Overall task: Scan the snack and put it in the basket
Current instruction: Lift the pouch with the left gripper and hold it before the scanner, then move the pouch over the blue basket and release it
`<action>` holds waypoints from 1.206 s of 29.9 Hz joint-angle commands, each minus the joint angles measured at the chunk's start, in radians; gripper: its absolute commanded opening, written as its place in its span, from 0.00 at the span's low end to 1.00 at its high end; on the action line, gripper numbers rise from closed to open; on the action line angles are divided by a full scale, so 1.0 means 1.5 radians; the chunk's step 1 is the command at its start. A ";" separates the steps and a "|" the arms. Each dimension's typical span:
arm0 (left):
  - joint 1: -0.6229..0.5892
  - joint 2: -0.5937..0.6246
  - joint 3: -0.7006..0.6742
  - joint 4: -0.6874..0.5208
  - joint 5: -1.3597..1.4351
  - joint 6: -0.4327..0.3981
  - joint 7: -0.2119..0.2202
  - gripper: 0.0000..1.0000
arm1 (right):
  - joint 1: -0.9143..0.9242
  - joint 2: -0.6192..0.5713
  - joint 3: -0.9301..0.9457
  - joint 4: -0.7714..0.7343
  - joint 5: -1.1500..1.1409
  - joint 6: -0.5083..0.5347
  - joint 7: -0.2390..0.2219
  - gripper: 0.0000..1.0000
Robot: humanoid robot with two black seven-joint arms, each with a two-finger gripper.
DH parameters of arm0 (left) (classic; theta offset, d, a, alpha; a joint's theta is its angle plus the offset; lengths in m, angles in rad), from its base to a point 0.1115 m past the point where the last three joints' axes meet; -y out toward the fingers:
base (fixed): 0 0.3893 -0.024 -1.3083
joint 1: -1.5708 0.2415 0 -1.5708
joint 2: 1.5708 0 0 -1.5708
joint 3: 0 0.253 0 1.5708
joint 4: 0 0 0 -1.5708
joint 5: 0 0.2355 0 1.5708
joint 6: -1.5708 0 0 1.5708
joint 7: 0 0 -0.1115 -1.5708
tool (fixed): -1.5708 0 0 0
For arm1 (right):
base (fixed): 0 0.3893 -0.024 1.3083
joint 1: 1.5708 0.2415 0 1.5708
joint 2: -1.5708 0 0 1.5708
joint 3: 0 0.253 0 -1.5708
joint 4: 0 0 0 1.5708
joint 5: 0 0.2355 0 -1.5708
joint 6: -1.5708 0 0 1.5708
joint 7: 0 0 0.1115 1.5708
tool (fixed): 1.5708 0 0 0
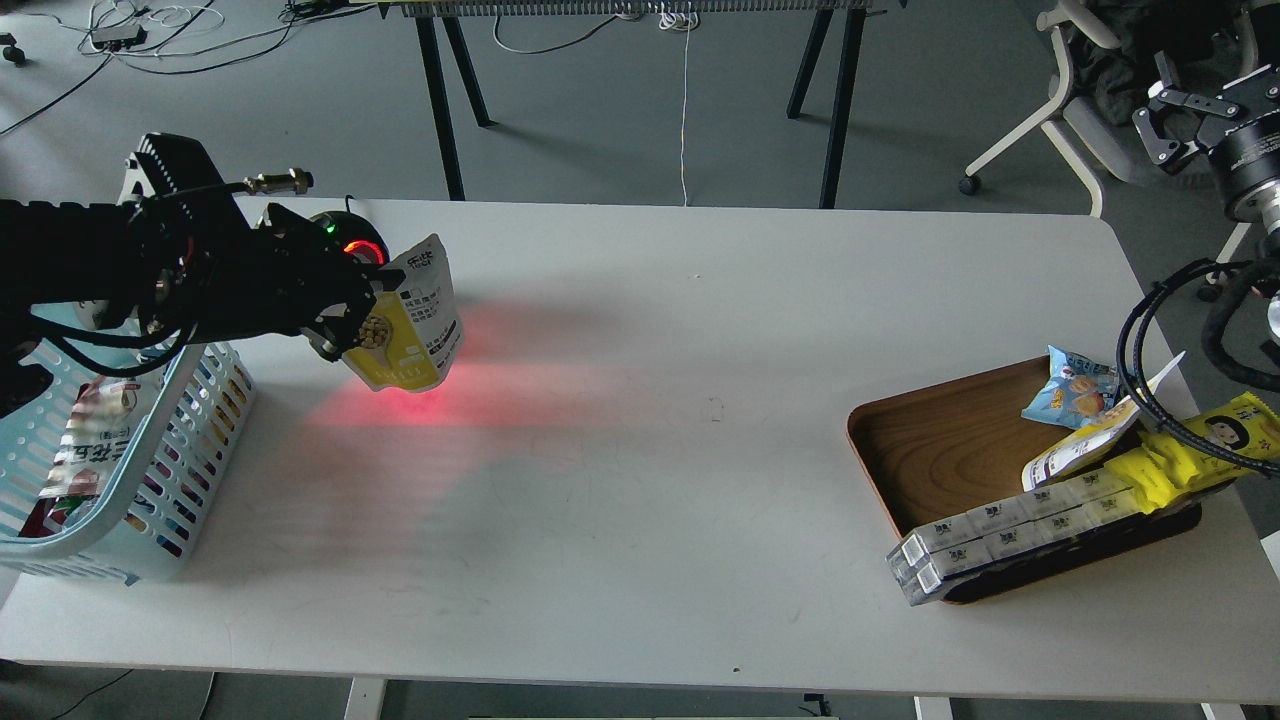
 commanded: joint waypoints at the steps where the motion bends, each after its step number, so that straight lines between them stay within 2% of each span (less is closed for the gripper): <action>1: 0.001 0.042 -0.006 -0.021 0.000 0.020 -0.010 0.00 | 0.000 0.000 -0.001 -0.001 0.000 0.000 0.000 0.99; 7: 0.006 0.157 -0.004 -0.083 0.000 0.073 -0.015 0.00 | -0.001 0.004 0.000 -0.002 0.000 0.000 0.000 0.99; 15: 0.005 0.321 -0.004 -0.090 0.000 0.165 -0.068 0.00 | -0.001 0.008 -0.001 -0.001 0.000 0.000 0.000 0.99; 22: 0.006 0.452 0.035 -0.076 0.000 0.221 -0.068 0.00 | -0.001 0.010 0.000 -0.002 0.000 0.000 0.000 0.99; 29: 0.005 0.461 0.160 -0.024 0.000 0.325 -0.068 0.00 | 0.000 0.013 0.000 -0.003 0.000 0.000 0.001 0.99; 36: 0.006 0.461 0.219 -0.024 0.000 0.341 -0.068 0.01 | 0.002 0.013 -0.001 -0.003 0.000 0.000 0.000 0.99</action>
